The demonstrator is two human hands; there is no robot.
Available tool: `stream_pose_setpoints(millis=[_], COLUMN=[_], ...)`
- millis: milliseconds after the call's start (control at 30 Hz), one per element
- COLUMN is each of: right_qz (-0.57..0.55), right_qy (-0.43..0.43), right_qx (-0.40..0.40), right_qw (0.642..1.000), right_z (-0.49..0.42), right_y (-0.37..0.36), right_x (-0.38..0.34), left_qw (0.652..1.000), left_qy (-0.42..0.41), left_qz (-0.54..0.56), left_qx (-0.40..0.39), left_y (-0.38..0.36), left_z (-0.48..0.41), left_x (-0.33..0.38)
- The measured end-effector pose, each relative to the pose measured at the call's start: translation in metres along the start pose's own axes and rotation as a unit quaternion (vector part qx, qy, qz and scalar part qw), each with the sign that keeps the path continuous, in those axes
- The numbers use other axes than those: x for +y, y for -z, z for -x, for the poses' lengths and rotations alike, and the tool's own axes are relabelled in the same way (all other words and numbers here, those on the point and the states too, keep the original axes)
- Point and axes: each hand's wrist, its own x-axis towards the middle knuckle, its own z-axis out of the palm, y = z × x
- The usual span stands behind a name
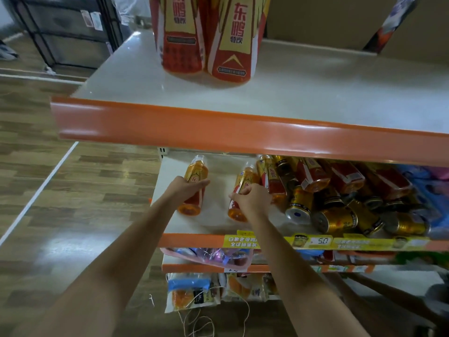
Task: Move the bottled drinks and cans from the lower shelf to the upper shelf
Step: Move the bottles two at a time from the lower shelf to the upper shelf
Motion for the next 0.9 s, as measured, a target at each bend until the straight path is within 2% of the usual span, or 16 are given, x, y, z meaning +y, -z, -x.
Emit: stream_pose_setpoints(millis=[167, 300, 500, 600, 700, 767, 900], right_qz=[-0.005, -0.019, -0.07, -0.072, -0.121, -0.143, -0.117], right_qy=[-0.11, -0.115, -0.134, -0.135, -0.161, -0.168, -0.148], right_qx=[-0.037, -0.076, -0.207, -0.204, -0.178, -0.164, -0.156], right_qw=[0.993, 0.99, 0.967, 0.967, 0.963, 0.961, 0.97], right_z=[-0.016, -0.015, -0.012, -0.03, -0.033, -0.03, -0.023], right_y=[0.012, 0.005, -0.012, -0.035, -0.035, -0.029, -0.024], right_x=[-0.006, -0.004, -0.003, 0.012, 0.008, 0.001, -0.01], left_qw=[0.998, 0.997, 1.0, 0.998, 0.997, 0.998, 0.994], left_qy=[0.015, 0.009, 0.023, 0.055, 0.059, 0.051, 0.039], left_qz=[-0.003, -0.032, -0.006, -0.023, -0.028, 0.015, 0.094], left_qx=[0.057, 0.065, 0.017, -0.031, -0.04, -0.036, -0.035], left_y=[-0.006, -0.007, 0.0, 0.005, 0.006, 0.006, 0.008], left_z=[-0.004, -0.007, -0.008, -0.007, -0.003, -0.002, 0.005], left_x=[0.002, 0.001, 0.006, 0.014, 0.012, 0.008, 0.002])
